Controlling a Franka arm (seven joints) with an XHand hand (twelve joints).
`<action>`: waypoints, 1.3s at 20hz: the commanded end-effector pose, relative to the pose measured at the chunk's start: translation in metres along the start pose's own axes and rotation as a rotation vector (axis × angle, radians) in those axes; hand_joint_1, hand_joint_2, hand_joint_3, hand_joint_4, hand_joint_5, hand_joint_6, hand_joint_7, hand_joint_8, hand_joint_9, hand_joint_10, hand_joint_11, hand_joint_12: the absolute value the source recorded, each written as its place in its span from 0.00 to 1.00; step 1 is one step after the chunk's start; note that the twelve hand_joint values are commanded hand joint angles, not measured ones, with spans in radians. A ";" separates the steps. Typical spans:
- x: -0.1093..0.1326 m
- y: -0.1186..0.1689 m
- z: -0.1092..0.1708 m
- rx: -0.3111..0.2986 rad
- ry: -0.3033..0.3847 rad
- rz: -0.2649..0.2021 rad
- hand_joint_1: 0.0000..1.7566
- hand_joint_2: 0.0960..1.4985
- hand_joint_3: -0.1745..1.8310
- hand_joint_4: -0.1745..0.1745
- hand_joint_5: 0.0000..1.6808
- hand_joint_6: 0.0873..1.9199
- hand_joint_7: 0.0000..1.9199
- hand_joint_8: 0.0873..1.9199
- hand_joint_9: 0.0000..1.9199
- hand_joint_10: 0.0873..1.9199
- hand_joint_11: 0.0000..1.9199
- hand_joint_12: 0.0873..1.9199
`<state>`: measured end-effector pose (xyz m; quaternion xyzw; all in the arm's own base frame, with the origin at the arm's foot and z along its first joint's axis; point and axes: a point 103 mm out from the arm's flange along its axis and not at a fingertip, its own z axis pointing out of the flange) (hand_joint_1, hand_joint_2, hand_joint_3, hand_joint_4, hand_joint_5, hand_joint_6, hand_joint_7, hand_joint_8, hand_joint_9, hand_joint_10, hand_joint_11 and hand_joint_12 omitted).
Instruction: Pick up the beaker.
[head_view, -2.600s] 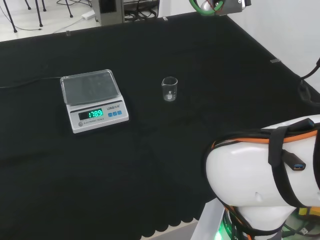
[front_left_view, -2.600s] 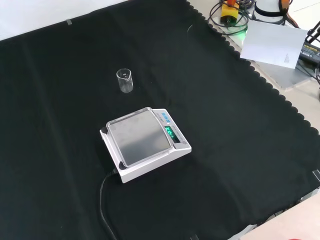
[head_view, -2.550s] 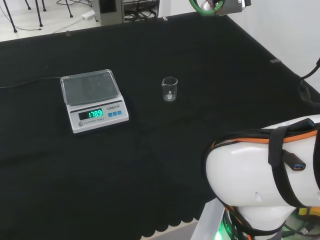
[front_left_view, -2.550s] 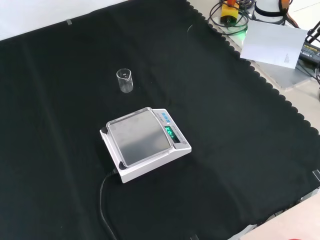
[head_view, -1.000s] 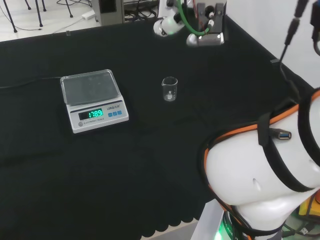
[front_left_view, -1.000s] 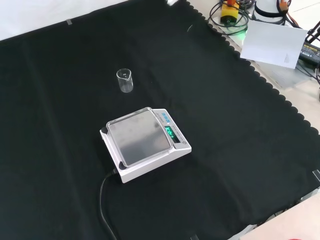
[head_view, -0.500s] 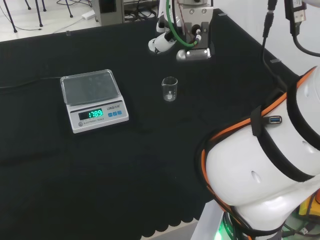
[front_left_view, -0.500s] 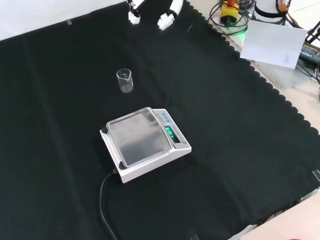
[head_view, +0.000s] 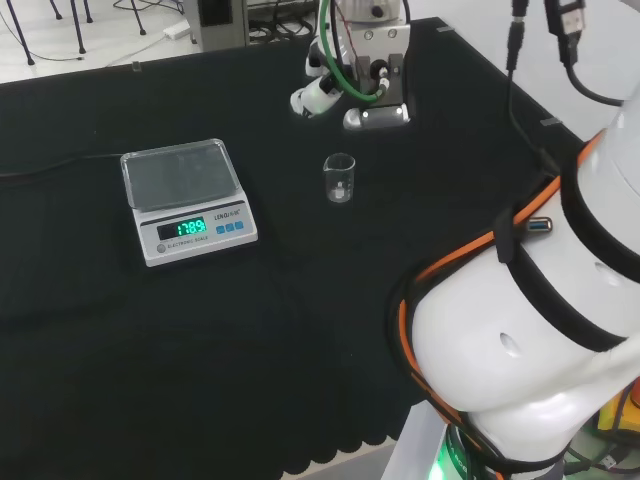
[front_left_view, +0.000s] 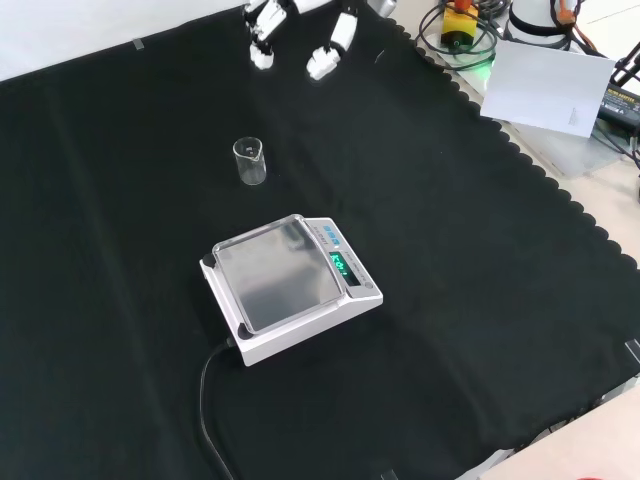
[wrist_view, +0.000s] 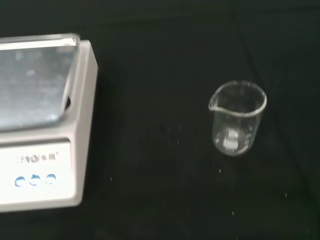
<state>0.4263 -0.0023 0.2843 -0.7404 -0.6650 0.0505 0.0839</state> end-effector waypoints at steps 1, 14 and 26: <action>-0.003 0.027 0.026 0.136 -0.080 0.012 0.41 0.46 0.36 0.37 0.13 0.21 0.08 0.37 0.17 0.42 0.03 0.76; -0.027 0.059 0.057 0.283 -0.051 -0.003 0.38 0.45 0.31 0.43 0.17 0.00 0.01 0.28 0.04 0.44 0.00 0.70; -0.035 0.073 0.094 0.379 -0.085 -0.014 0.42 0.45 0.32 0.39 0.20 0.00 0.04 0.33 0.09 0.43 0.00 0.71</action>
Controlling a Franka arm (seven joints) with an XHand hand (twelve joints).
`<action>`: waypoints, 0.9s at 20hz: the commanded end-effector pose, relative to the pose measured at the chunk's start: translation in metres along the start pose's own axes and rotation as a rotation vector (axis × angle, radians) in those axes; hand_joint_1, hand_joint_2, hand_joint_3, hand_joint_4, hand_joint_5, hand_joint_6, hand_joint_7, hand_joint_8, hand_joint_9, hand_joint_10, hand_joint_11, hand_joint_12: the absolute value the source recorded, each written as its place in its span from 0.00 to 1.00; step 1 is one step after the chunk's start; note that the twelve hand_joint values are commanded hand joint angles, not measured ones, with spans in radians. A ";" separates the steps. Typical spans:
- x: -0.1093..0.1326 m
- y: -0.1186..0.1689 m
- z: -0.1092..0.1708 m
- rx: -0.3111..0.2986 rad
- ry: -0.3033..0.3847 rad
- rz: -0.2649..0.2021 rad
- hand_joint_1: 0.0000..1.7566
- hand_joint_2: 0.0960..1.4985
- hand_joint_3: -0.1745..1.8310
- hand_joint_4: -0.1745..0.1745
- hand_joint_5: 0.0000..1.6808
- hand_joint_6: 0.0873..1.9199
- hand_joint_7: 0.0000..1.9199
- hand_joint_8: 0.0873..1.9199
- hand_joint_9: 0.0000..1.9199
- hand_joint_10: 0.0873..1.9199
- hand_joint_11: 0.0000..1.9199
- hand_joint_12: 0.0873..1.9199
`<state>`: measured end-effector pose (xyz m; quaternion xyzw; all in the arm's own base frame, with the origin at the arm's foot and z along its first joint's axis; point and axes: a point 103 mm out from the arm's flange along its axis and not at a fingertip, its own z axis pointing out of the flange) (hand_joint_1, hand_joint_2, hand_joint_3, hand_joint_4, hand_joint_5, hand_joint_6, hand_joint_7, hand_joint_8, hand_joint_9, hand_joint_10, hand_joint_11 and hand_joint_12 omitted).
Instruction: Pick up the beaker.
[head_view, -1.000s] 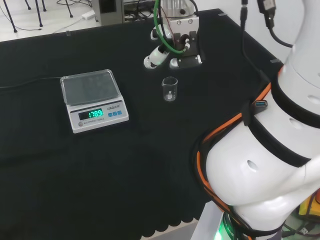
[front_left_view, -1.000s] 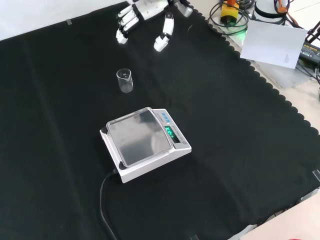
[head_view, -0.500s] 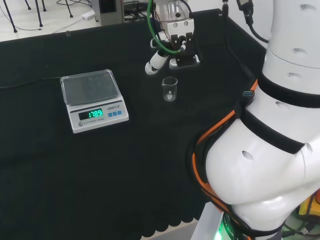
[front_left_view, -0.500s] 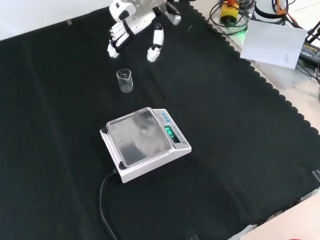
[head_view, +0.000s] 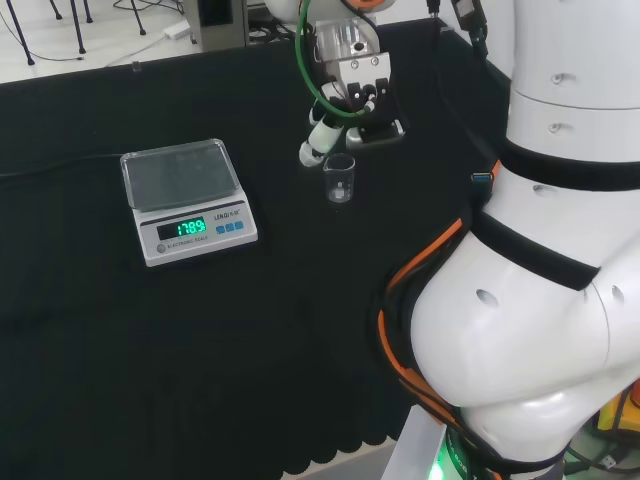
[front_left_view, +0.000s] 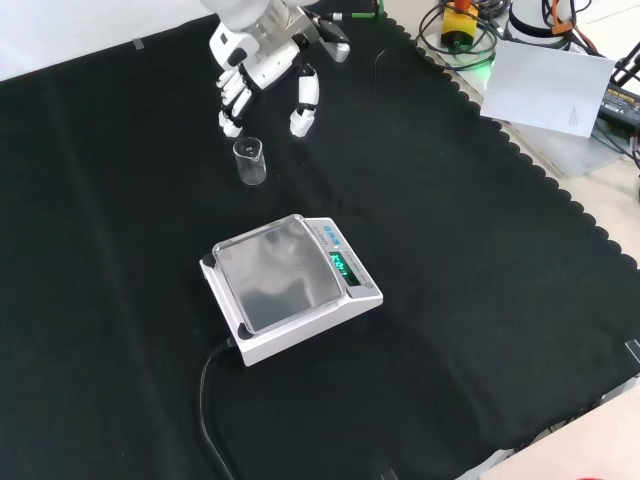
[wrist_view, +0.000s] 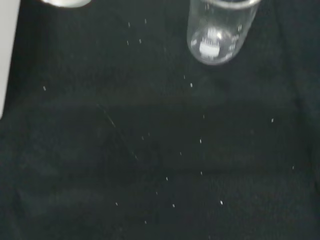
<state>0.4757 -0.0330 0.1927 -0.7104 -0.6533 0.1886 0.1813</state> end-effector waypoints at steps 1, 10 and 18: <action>-0.007 0.011 0.016 0.049 -0.013 -0.005 0.42 0.45 0.32 0.39 0.20 0.00 0.04 0.33 0.09 0.43 0.00 0.71; -0.006 0.023 0.026 0.099 -0.099 -0.003 0.46 0.36 0.29 0.65 0.00 0.00 0.00 0.00 0.00 0.37 0.00 0.73; -0.012 0.042 0.015 0.140 -0.145 -0.025 0.49 0.36 0.35 0.54 0.06 0.00 0.04 0.07 0.04 0.44 0.00 0.74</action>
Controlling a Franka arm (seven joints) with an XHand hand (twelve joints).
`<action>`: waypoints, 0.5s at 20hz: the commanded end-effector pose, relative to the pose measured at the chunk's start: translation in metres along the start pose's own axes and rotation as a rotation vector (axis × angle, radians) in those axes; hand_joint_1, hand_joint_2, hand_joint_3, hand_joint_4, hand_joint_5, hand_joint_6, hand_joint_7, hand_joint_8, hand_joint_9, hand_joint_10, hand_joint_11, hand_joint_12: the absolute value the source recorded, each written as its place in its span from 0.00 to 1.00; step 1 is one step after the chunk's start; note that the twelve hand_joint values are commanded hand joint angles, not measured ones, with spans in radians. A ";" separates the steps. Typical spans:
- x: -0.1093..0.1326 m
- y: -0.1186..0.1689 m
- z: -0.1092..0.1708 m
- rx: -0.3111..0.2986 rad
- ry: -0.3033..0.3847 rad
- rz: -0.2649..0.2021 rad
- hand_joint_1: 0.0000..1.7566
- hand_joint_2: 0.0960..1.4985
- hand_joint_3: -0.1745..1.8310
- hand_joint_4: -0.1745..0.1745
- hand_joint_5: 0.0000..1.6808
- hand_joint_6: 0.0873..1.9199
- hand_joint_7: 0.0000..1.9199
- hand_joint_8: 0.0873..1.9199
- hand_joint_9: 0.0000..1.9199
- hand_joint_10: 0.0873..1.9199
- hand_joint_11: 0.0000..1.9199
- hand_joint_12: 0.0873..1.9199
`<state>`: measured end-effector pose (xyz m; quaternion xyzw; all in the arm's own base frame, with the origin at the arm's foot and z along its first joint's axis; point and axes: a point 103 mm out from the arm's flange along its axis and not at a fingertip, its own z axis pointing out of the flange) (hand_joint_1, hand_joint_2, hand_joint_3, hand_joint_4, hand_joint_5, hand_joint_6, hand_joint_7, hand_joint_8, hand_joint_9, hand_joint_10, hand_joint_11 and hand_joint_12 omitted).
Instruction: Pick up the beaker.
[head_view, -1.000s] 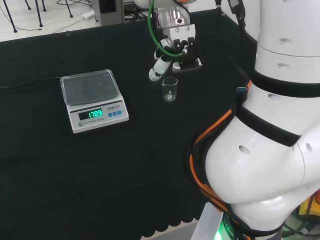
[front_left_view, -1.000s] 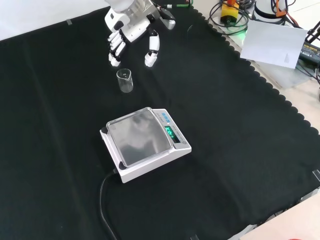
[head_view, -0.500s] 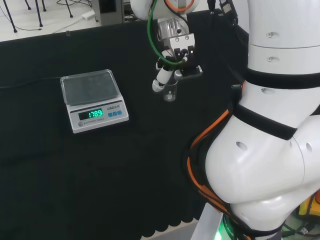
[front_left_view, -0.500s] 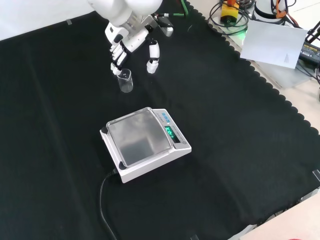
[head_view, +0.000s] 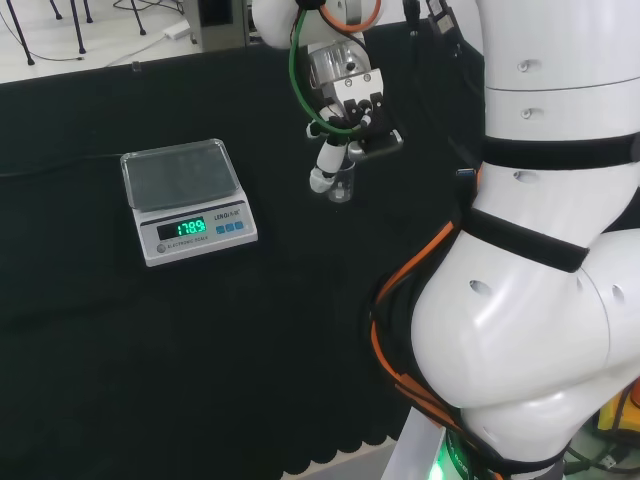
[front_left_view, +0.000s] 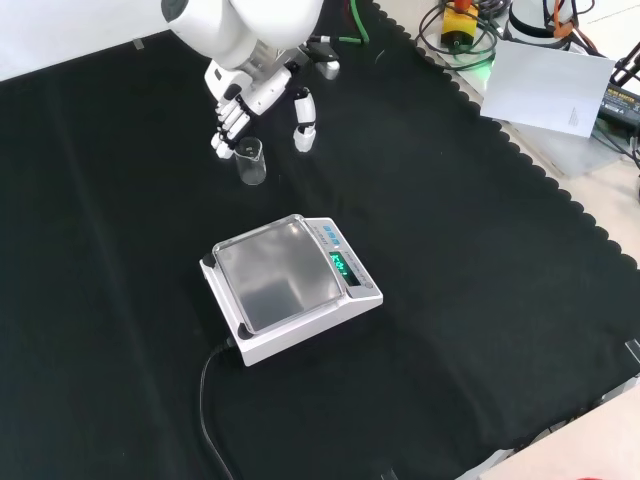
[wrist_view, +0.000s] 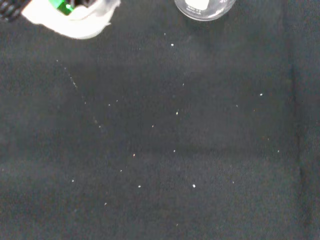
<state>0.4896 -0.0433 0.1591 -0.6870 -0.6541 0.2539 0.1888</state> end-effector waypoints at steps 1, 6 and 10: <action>-0.005 0.016 -0.009 0.049 -0.059 -0.011 0.50 0.35 0.36 0.52 0.07 0.00 0.03 0.14 0.05 0.44 0.00 0.75; -0.007 0.031 -0.005 0.085 -0.069 0.004 0.51 0.35 0.39 0.48 0.13 0.00 0.00 0.30 0.09 0.44 0.00 0.77; -0.009 0.030 0.007 0.118 -0.065 0.002 0.52 0.35 0.39 0.46 0.14 0.00 0.00 0.32 0.09 0.44 0.00 0.77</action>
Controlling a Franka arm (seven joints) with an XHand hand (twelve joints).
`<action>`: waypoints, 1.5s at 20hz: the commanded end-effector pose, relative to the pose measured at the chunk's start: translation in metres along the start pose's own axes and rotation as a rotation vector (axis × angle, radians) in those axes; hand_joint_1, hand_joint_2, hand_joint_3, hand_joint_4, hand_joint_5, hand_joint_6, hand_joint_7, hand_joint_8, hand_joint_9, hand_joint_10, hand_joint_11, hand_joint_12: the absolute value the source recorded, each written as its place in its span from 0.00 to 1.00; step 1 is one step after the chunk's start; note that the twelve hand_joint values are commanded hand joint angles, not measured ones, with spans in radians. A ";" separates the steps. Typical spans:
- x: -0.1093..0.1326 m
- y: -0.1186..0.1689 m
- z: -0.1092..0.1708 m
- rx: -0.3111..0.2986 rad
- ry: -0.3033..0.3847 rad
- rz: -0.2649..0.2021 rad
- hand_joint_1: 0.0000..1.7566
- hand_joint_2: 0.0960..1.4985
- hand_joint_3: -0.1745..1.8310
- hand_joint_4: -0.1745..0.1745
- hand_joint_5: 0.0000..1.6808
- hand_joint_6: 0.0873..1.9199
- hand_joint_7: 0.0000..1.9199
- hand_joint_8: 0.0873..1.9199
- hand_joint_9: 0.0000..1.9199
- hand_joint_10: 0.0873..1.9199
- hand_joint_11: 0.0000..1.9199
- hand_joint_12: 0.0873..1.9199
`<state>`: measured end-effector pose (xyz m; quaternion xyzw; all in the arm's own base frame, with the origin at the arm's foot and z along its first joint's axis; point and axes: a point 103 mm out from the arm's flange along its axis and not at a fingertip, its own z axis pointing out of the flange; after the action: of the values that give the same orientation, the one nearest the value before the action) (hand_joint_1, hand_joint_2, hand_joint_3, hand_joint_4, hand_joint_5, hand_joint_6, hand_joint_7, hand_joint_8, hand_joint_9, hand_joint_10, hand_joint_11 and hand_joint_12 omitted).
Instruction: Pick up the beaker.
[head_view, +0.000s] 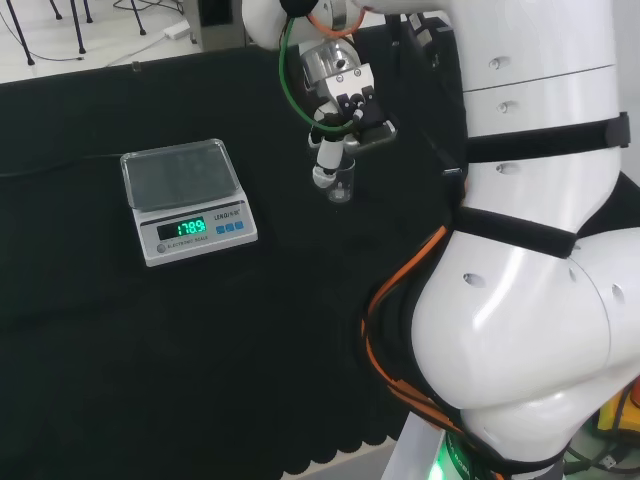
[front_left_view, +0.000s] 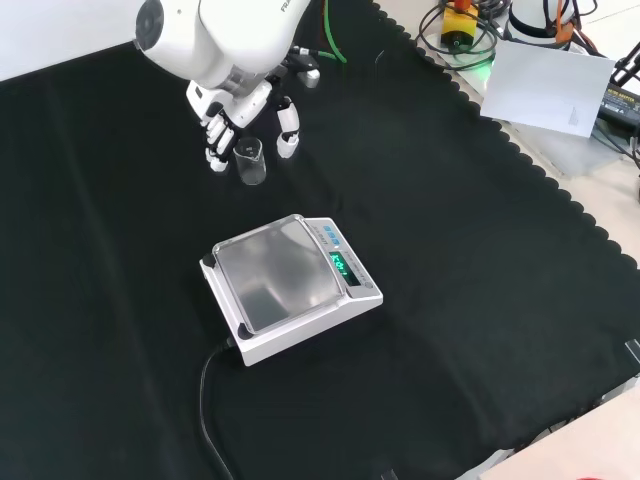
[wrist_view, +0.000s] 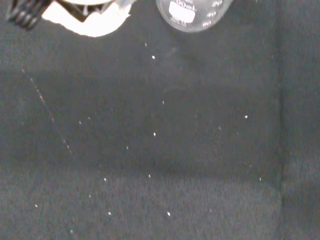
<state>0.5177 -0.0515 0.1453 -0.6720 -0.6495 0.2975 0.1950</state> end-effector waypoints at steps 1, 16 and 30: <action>-0.003 0.000 0.015 0.052 -0.008 0.005 0.52 0.35 0.39 0.46 0.14 0.00 0.00 0.32 0.09 0.44 0.01 0.77; -0.003 0.001 0.021 -0.059 -0.018 0.008 0.61 0.37 0.44 0.39 0.26 0.33 0.27 0.41 0.41 0.38 0.20 0.69; 0.003 -0.003 0.014 -0.149 -0.041 -0.006 0.67 0.43 0.49 0.42 0.39 0.55 0.45 0.49 0.53 0.47 0.35 0.64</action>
<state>0.5056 -0.0513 0.1315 -0.6800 -0.6710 0.2609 0.1388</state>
